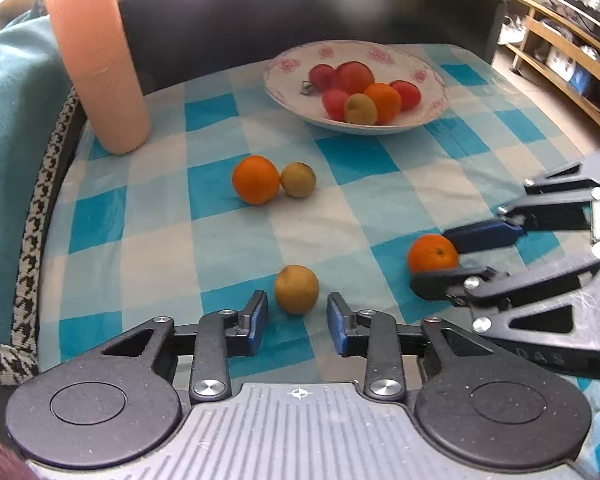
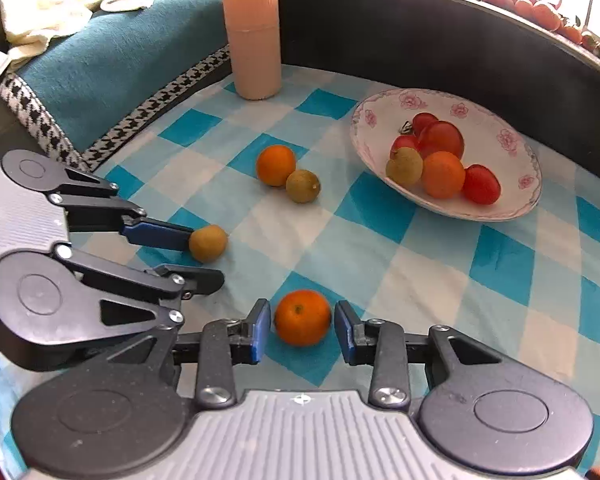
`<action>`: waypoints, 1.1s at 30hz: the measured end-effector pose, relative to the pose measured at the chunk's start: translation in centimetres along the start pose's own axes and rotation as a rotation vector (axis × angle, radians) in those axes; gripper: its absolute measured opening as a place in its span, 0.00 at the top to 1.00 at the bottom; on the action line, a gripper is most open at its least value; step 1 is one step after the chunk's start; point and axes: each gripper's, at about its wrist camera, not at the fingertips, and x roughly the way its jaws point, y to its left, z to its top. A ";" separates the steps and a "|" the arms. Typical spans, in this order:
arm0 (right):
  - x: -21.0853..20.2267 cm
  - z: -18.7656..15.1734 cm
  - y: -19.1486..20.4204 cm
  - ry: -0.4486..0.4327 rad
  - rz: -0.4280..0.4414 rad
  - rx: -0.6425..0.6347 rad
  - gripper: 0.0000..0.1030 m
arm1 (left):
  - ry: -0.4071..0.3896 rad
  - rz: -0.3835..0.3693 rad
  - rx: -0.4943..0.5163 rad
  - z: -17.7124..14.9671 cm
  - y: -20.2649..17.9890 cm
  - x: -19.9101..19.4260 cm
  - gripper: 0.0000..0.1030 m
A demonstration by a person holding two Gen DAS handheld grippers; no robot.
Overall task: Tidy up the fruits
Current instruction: 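Carry the orange tomato and brown fruit over the white plate with both tools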
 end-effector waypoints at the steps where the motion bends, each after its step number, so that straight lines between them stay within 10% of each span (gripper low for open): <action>1: 0.0 0.0 0.0 0.006 0.004 0.003 0.52 | 0.001 -0.003 0.003 0.1 -0.2 0.0 0.68; 33: -5.1 1.8 -5.1 -0.108 -0.099 0.129 0.55 | -0.016 -0.074 -0.017 2.3 -0.1 -1.3 0.67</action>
